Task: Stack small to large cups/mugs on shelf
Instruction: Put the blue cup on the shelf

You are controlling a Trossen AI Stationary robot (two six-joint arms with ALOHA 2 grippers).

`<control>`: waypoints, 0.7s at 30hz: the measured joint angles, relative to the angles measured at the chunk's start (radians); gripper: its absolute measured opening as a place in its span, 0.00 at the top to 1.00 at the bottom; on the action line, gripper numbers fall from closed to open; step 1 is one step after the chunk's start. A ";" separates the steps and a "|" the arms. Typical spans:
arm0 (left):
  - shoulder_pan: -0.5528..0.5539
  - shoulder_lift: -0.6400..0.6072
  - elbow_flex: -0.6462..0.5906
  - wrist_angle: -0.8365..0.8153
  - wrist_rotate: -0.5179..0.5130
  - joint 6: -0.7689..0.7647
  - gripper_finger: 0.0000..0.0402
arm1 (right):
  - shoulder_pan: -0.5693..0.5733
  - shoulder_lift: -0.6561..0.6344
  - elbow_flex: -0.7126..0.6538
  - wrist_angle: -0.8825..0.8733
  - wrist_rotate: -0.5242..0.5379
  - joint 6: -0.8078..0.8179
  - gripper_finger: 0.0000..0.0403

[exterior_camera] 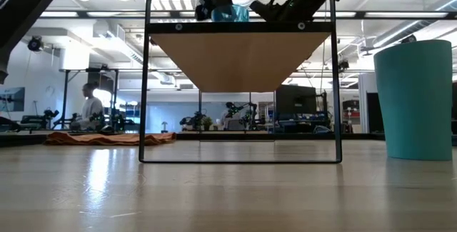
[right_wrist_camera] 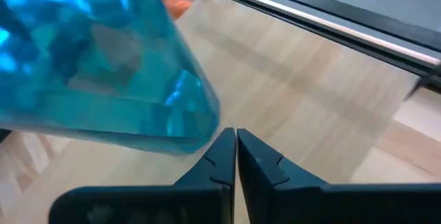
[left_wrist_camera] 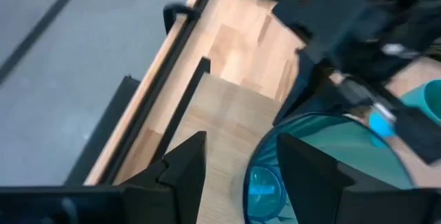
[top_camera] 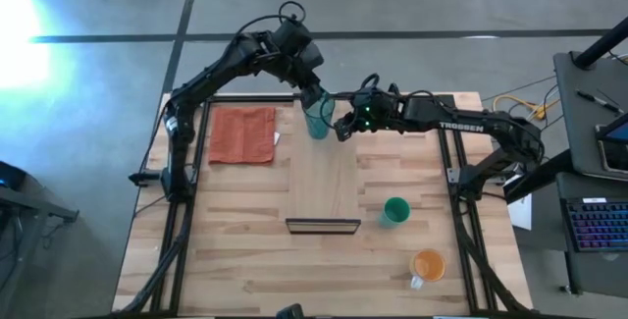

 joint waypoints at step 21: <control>-0.019 -0.181 -0.256 -0.266 -0.118 -0.024 0.60 | -0.066 -0.127 0.000 0.001 0.013 -0.019 0.98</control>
